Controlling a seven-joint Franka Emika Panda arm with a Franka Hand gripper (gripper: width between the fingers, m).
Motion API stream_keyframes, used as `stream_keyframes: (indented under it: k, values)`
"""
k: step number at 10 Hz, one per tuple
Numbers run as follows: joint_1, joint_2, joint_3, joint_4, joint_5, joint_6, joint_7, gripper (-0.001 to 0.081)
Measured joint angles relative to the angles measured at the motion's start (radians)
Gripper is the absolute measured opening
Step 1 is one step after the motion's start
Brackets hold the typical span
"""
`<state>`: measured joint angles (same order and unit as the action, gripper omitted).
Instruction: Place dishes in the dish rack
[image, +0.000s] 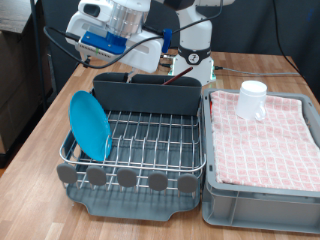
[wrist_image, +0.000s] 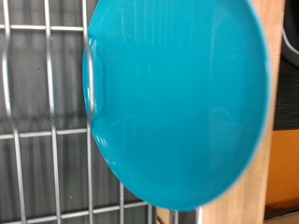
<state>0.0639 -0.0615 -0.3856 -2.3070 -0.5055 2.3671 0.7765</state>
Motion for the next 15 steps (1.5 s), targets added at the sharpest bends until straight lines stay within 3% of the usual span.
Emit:
stream_keyframes:
  k: [2,4,6,8,12,15]
  values:
    - [0.0,-0.053,0.012,-0.009,-0.12,-0.006,0.001,0.0803]
    - [0.003,-0.047,0.012,-0.006,-0.06,-0.032,-0.005,0.0803]
    - [0.021,-0.052,0.04,0.011,0.0,-0.138,-0.007,0.0803]
    - [0.048,-0.076,0.085,0.008,0.053,-0.197,0.016,0.0803]
    - [0.115,-0.133,0.144,-0.023,0.247,-0.254,0.016,0.0803]
    - [0.139,-0.16,0.209,-0.023,0.267,-0.301,0.125,0.0803]
